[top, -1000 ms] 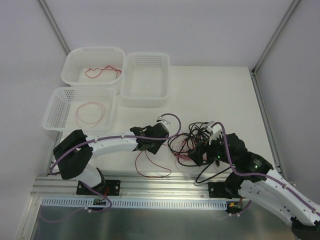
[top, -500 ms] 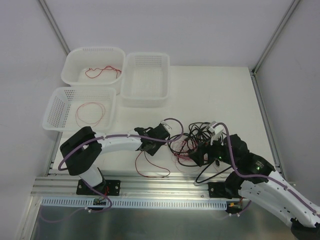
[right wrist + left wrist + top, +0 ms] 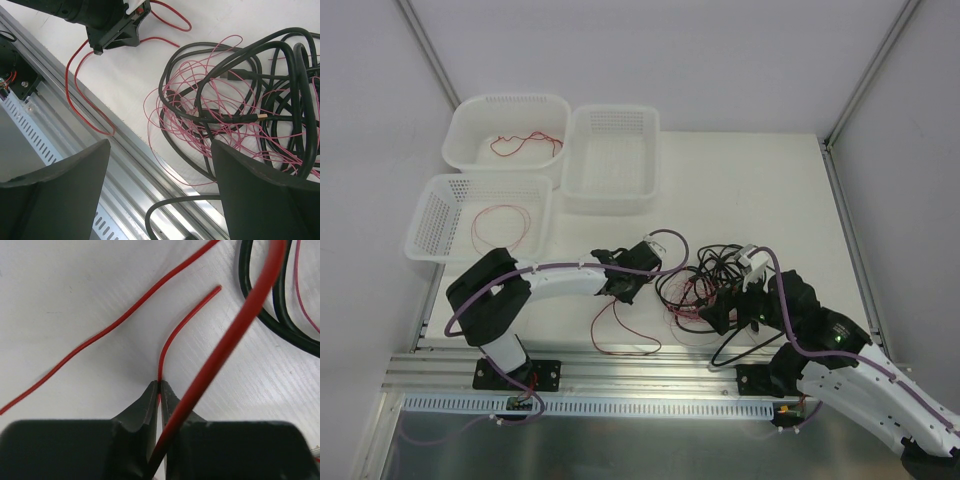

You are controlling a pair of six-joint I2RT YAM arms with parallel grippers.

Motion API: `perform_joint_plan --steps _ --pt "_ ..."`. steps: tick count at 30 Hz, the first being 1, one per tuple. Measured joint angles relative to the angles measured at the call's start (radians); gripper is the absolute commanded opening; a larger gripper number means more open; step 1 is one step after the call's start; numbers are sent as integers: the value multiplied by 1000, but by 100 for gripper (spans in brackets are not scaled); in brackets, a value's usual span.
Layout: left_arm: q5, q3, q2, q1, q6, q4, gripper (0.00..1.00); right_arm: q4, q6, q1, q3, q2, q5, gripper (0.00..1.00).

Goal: Untangle the cables

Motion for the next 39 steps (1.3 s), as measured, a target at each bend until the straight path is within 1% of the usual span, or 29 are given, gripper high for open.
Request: perform_joint_plan --steps 1,9,14,20,23,26,32,35,38,39 --pt "3 -1 0 0 1 2 0 0 0 0 0 0 0 86" --pt "19 -6 -14 0 2 -6 0 0 2 0 0 0 1 86" --pt "19 0 -77 13 1 -60 0 -6 2 0 0 -6 18 86" --pt "5 124 -197 73 -1 -175 0 -45 2 0 5 -39 52 86" --pt "-6 230 -248 121 0 -242 0 -70 1 0 23 -47 74 86" --pt "-7 368 -265 175 2 -323 0 -84 -1 0 48 -52 88 87" --pt "-8 727 -258 280 32 -462 0 -107 -2 0 75 -56 110 86" --pt "-23 937 -218 336 57 -520 0 -116 -2 0 76 -55 113 86" --pt "-81 1134 -141 401 80 -563 0 -119 -2 0 76 -53 113 86" --pt "-96 1176 -119 417 83 -565 0 -120 -2 0 76 -51 113 86"
